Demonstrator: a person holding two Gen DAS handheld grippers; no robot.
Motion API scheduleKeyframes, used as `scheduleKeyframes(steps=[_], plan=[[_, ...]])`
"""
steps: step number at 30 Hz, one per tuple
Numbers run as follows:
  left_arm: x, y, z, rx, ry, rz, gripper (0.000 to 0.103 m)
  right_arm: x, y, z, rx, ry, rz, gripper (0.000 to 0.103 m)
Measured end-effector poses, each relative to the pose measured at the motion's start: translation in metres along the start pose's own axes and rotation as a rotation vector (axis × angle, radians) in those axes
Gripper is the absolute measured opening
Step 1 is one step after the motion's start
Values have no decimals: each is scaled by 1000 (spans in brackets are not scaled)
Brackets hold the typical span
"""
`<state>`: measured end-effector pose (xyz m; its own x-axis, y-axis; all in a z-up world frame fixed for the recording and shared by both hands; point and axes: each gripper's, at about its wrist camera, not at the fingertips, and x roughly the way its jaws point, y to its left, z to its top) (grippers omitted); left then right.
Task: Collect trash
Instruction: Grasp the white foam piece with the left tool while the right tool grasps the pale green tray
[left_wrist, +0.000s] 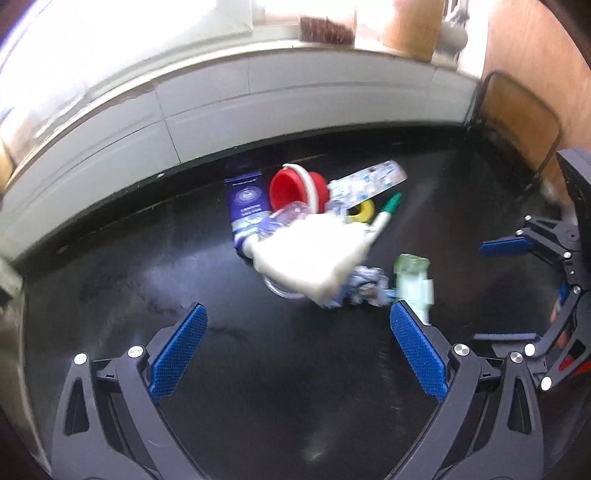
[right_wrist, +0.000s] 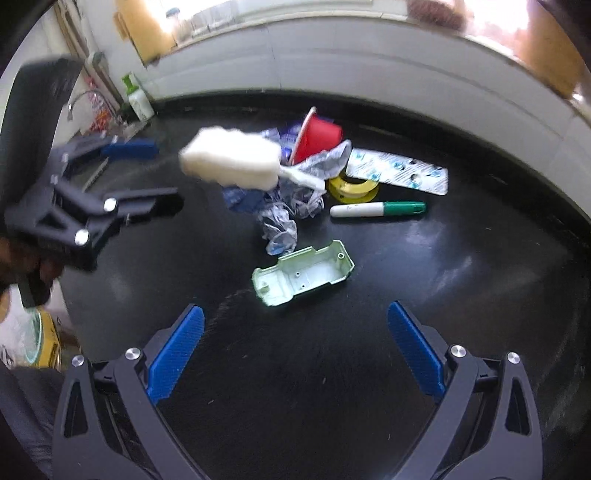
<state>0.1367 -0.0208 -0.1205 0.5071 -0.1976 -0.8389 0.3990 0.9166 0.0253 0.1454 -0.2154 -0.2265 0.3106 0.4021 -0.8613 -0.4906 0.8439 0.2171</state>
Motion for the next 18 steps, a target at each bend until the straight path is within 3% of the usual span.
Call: scheduleKeyframes(steps=[8,13,16,17,18], plan=[[37,-2,23,101,28,-76,97,61,-6,10,-74,87,11,96],[38,-8,28,114,-20,-125,94,79,-9,18,-99,83,0,96],[37,-11,28,135,-27,-117,66,83,-10,24,-112,82,-3,94],[37,-10,28,139,-21,-121,60,84,-10,25,-118,78,-2,91],[37,-9,29,136,-20,-114,57,83,-9,26,-128,69,-5,80]])
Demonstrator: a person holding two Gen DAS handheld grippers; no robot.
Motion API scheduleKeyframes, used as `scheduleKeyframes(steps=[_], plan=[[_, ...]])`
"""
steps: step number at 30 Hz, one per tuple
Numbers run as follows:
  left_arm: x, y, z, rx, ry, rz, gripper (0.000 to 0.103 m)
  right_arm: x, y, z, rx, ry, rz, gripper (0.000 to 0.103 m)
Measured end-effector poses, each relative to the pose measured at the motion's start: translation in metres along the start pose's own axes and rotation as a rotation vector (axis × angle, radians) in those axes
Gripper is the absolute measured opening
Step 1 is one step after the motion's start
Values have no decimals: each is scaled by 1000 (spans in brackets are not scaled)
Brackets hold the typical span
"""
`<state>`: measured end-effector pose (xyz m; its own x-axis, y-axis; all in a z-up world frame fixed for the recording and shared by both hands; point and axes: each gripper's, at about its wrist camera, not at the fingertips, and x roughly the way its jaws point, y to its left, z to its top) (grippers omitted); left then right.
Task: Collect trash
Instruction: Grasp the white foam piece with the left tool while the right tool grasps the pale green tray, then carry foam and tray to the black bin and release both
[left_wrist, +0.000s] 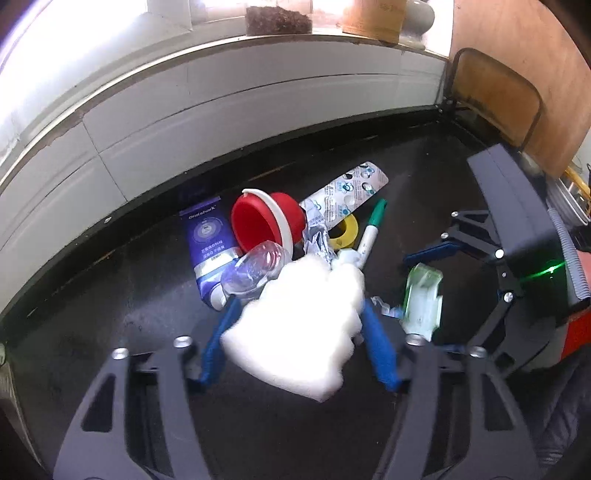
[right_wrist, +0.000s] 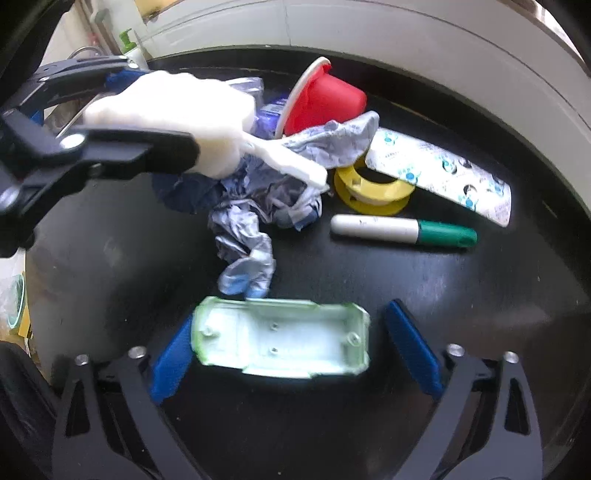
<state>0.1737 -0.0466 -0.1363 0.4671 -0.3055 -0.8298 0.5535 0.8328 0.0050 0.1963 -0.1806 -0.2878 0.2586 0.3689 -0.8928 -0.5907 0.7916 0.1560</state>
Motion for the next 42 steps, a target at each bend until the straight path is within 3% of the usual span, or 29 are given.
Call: scheduleKeyframes(steps=[4,8,20,28,42], plan=[[-7,0,-1,-27,-4,-7,34,-2,3,1,-28,1,-2,79],[-13,-6,-4,-29,-6,18,25,-6,-2,0,-4,-4,6,79],[-55,-22,-10,-90,-53,66,24,-46,-13,-2,24,-78,-22,79],[-102,-43,-23,-132,-118,121,24,-90,6,-8,33,-156,-36,79],[-147,-78,-109,-268,-90,195,24,-128,73,-51,-56,-166,-31,79]])
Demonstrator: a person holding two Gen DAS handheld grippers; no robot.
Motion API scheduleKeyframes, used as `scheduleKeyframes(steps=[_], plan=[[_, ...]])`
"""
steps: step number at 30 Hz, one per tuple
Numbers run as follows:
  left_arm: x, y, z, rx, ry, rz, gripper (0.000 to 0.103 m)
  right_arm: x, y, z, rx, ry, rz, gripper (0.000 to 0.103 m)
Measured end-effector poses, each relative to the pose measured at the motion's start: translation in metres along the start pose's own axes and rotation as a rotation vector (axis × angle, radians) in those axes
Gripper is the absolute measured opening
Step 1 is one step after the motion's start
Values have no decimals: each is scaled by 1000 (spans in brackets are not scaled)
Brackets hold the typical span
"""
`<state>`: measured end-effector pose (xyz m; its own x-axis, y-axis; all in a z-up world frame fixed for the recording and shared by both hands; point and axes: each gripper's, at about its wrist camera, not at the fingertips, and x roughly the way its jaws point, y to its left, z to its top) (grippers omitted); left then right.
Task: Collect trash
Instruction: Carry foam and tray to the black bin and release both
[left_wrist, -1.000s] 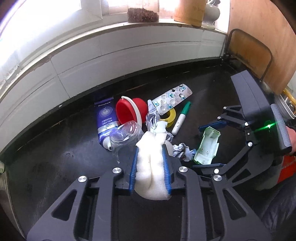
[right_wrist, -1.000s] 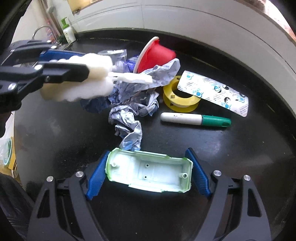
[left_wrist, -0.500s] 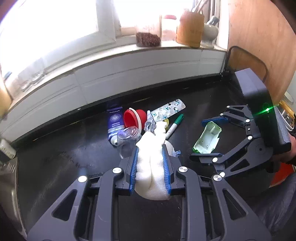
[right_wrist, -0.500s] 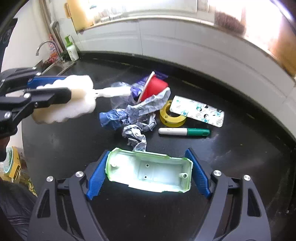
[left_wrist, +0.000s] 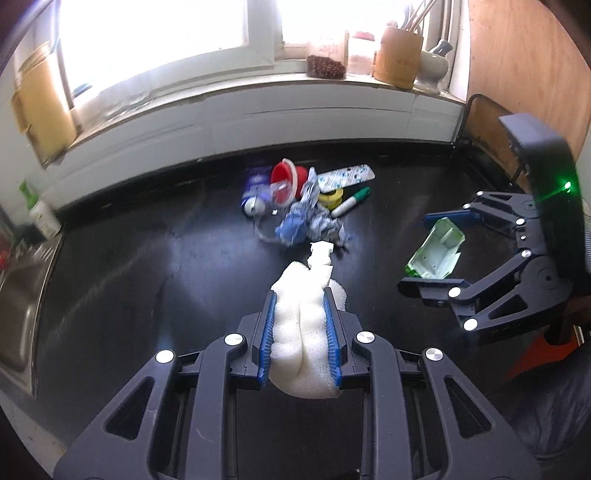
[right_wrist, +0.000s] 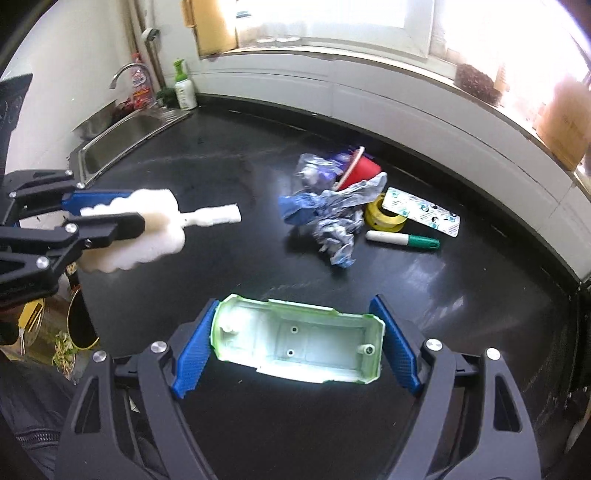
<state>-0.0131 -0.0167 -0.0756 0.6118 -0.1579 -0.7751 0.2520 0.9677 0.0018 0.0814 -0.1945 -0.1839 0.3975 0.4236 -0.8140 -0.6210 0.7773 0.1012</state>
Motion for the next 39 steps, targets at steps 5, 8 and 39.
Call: scheduleKeyframes(steps=[5,8,39], plan=[[-20,8,-13,-26,-10,37,24,-16,20,3,-13,-19,8,79],[-40,26,-23,-80,-32,86,24,-22,35,14,-35,-37,21,79],[-129,283,-478,-1180,108,551,24,163,579,29,-675,285,612,79]])
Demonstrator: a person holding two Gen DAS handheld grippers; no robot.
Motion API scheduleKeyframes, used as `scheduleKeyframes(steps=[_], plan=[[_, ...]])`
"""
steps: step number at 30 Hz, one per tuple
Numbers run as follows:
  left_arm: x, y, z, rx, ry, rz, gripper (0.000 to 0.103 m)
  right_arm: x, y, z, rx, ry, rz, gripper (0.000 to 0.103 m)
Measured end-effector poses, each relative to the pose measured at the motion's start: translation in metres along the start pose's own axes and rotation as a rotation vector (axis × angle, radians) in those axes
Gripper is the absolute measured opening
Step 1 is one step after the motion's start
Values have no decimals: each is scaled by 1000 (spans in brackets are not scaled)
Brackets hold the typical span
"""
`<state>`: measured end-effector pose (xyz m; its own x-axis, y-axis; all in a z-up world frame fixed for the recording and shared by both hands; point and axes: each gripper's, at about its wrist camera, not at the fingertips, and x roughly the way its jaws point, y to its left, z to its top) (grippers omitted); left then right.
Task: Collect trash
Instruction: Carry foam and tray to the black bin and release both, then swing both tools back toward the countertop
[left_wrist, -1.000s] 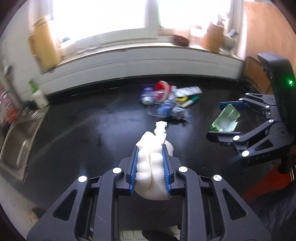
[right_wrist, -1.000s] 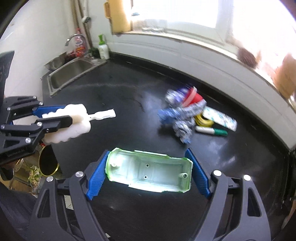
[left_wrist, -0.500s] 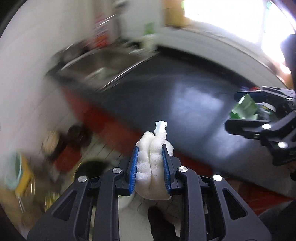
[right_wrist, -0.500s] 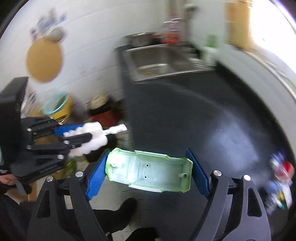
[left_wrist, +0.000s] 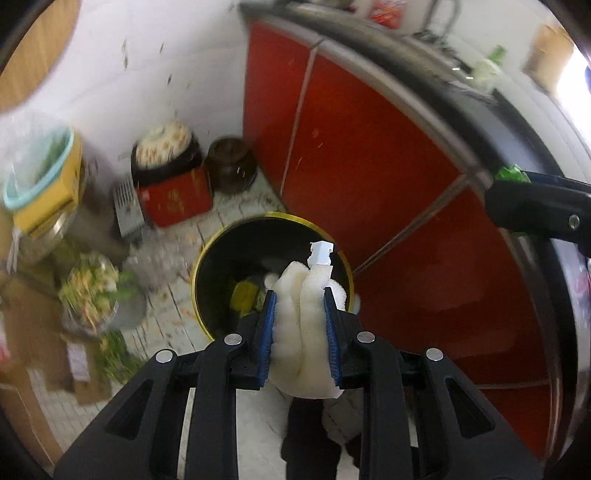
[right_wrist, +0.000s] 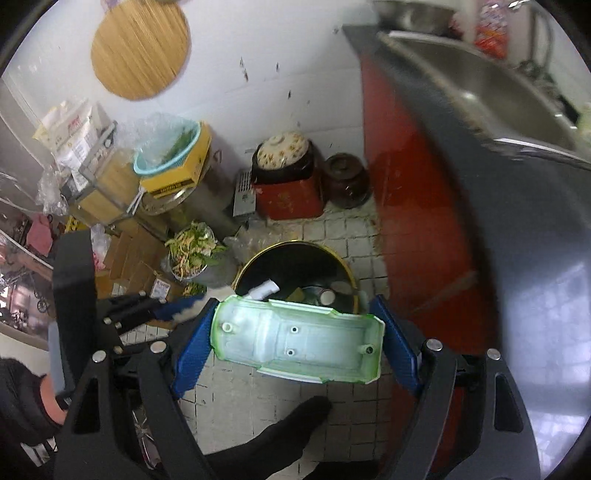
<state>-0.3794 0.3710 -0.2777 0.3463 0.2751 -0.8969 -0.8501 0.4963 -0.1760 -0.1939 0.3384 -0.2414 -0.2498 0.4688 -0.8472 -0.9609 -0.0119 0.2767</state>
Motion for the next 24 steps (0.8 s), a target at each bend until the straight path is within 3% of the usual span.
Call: scheduleKeyframes(steps=[6,7,8,10,11,19,24], plan=[[30,19,-4,-54,30,-28,29,58,-5,15,64,77,20,80],[34,21,-4,-62,34,-22,39,64,-6,17,76,86,24,80],[35,24,-5,-69,37,-14,60,70,-6,20,85,97,31,80],[36,28,-5,-91,16,18,81,78,-8,22,99,123,46,96],[33,27,-4,-98,2,26,85,79,-9,24,107,124,49,96],[22,21,-4,-46,20,34,87,61,-7,23,95,118,62,96],[-8,6,-3,15,-2,48,87,14,-8,13,84,73,44,96]])
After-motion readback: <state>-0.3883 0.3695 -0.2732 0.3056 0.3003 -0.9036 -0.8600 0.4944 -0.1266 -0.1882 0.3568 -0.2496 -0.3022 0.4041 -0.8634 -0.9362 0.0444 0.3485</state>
